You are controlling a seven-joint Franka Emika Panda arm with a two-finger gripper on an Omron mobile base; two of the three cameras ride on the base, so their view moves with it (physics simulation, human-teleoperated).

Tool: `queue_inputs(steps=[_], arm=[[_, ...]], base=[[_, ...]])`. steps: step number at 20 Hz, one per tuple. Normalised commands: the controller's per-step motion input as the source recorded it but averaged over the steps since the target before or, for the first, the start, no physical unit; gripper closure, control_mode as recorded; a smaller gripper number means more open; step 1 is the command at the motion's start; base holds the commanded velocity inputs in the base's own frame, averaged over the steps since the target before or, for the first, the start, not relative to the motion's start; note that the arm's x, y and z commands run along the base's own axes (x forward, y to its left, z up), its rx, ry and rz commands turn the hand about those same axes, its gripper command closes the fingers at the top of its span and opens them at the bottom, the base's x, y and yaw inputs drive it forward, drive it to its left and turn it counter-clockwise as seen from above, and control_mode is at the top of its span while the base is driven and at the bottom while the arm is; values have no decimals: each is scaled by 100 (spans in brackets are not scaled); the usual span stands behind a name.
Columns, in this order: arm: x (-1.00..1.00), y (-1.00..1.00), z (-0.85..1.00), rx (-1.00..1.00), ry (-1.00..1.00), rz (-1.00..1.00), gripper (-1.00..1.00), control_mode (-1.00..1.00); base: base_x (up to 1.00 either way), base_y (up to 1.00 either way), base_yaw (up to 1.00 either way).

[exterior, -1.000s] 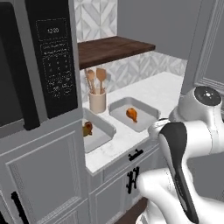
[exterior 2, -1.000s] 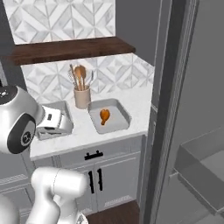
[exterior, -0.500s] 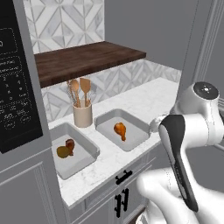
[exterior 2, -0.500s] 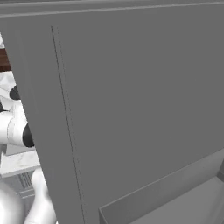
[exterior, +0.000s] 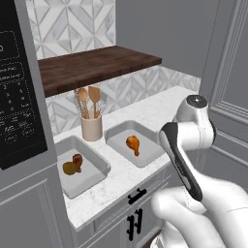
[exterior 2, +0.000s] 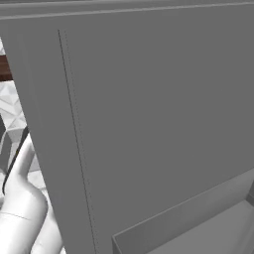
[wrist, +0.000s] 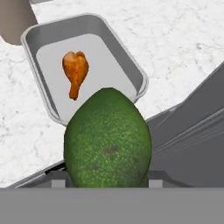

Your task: Place one avocado and one chicken drumstick in each tupperware on the nearby counter, to pack two identical lunches.

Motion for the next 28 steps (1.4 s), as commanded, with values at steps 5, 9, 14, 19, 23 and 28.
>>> queue_inputs(steps=[5, 9, 14, 19, 23, 28], arm=[[100, 31, -29, 0, 4, 0, 100, -100], [100, 29, -42, 0, 12, 0, 100, -100], [100, 1, -74, -1, 13, -1, 100, -100], [100, -5, -82, -7, 9, 0, -100, -100], [73, 0, -22, -3, 2, -1, -100, -100], [9, 0, 50, 0, 1, -9, -100, -100]], base=[[0, 0, 0], [0, 0, 0], [0, 0, 0], [0, 0, 0], [0, 0, 0], [0, 0, 0]])
